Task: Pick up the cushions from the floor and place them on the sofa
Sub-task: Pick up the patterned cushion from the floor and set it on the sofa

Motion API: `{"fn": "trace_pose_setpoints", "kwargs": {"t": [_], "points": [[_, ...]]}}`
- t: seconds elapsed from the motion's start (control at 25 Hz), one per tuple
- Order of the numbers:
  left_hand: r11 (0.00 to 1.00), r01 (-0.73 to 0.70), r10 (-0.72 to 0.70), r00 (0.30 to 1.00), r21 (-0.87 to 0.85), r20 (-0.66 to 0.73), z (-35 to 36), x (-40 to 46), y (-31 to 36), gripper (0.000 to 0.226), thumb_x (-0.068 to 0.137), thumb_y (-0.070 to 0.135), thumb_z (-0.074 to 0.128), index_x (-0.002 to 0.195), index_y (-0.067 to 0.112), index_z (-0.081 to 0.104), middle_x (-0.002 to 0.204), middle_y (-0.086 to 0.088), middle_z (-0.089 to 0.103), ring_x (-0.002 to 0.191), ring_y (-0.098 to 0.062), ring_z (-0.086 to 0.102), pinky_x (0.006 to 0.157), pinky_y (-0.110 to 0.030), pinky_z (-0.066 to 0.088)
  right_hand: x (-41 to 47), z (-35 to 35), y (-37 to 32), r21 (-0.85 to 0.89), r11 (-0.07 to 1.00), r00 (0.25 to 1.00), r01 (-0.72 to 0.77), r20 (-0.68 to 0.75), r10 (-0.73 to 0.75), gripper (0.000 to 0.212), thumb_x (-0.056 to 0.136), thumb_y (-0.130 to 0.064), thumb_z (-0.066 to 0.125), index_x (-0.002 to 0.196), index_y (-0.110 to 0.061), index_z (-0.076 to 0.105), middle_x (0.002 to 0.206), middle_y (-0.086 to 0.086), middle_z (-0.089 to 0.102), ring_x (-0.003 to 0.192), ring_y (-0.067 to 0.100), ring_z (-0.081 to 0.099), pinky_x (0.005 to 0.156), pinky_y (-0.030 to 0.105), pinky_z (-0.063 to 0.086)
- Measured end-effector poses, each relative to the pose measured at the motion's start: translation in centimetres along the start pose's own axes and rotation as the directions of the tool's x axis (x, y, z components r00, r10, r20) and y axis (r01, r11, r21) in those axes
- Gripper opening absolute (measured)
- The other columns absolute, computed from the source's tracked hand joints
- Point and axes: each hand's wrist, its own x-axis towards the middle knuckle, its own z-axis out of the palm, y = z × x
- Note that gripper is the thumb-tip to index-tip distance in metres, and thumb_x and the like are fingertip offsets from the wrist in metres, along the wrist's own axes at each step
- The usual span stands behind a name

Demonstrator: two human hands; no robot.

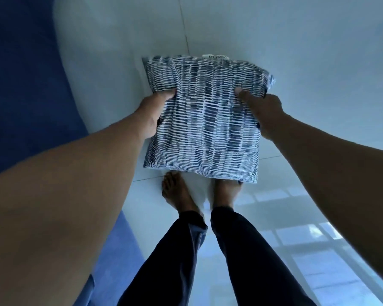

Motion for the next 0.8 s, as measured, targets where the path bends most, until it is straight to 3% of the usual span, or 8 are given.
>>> {"fn": "trace_pose_setpoints", "kwargs": {"t": [0.08,0.24,0.64,0.8], "points": [[0.992,-0.049,0.048,0.999,-0.115,-0.006,0.2,-3.6,-0.1,0.044,0.094,0.038,0.076,0.131,0.013,0.074,0.126,-0.010,0.080,0.116,-0.032,0.076,0.108,-0.053,0.057,-3.2,0.1,-2.1,0.020,1.000,1.000,0.024,-0.002,-0.024,0.050,0.080,-0.033,0.094,0.119,-0.007,0.080,0.112,0.011,0.084,0.102,0.031,0.082,0.096,0.052,0.065],[0.953,-0.137,0.127,0.990,-0.270,-0.053,-1.4,-13.7,0.7,0.041,0.096,0.029,0.075,0.132,0.012,0.072,0.126,-0.012,0.080,0.114,-0.035,0.077,0.106,-0.057,0.058,-12.5,-1.7,-8.0,0.050,0.996,0.997,0.074,0.011,-0.075,0.043,0.080,-0.033,0.094,0.116,-0.012,0.082,0.107,0.005,0.086,0.099,0.026,0.083,0.095,0.050,0.065],[0.889,-0.297,0.270,0.955,-0.348,-0.125,-7.3,-43.7,5.4,0.016,0.092,0.017,0.082,0.108,0.016,0.078,0.106,-0.009,0.085,0.106,-0.038,0.079,0.098,-0.055,0.063,-38.1,-5.7,-22.4,0.024,0.989,0.985,0.147,0.089,-0.148,0.038,0.074,-0.033,0.097,0.104,-0.016,0.083,0.102,0.006,0.086,0.095,0.029,0.084,0.095,0.055,0.064],[0.835,-0.411,0.370,0.911,-0.366,-0.180,-10.6,-54.1,5.4,0.020,0.092,0.015,0.081,0.112,0.013,0.077,0.106,-0.007,0.086,0.102,-0.033,0.081,0.091,-0.048,0.066,-47.0,-5.4,-26.4,0.046,0.972,0.961,0.230,0.149,-0.234,0.037,0.075,-0.028,0.096,0.106,-0.013,0.083,0.101,0.008,0.086,0.092,0.029,0.084,0.094,0.057,0.064]]}}
